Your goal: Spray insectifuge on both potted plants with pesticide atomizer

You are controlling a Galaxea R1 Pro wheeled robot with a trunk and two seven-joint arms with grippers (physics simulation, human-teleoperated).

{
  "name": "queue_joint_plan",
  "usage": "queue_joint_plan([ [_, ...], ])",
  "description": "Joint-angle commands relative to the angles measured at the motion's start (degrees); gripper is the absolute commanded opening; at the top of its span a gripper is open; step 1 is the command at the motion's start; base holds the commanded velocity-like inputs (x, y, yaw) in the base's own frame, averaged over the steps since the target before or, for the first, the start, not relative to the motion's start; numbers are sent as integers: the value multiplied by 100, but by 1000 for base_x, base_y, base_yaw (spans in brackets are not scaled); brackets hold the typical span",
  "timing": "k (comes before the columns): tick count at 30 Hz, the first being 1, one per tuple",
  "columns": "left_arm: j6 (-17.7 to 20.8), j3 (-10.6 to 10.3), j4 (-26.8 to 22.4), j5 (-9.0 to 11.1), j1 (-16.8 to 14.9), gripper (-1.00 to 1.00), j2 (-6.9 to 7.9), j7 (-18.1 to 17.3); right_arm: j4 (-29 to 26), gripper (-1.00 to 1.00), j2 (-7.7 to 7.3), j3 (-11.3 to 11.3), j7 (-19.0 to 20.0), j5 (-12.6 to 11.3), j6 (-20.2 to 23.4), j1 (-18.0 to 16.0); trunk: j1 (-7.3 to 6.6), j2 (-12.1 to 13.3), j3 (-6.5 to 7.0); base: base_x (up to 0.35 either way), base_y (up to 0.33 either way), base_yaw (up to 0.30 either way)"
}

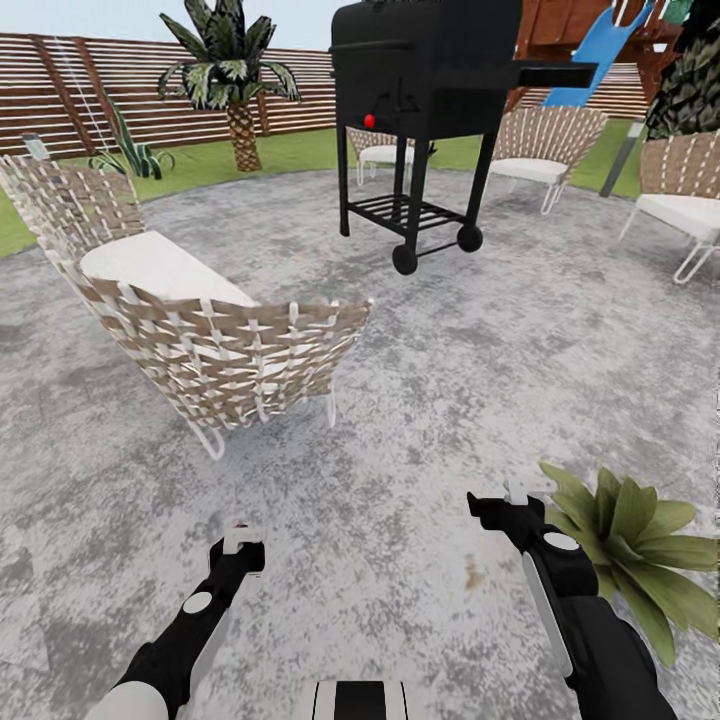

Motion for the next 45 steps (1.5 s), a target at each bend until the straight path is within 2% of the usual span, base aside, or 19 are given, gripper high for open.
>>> queue_joint_plan([
  [1, -17, 6, 2, 4, 0, -100, -1, -7, -6, 100, -1, 4, -1, 22, 32, -3, 0, -1, 2, 92, 40, -218],
  [13, -17, 5, -4, 4, 1, -100, -1, -24, -6, 100, -1, 12, -1, 22, 32, -3, 0, -1, 66, 9, 4, -211],
  [24, -17, 5, -3, 4, 0, -100, -1, -29, -6, 100, -1, 12, -1, 22, 32, -3, 0, -1, 84, 0, 0, -66],
  [45, -17, 6, -1, 8, -2, -100, -1, -32, -6, 100, -1, 12, -1, 22, 32, -3, 0, -1, 158, 0, 0, -258],
])
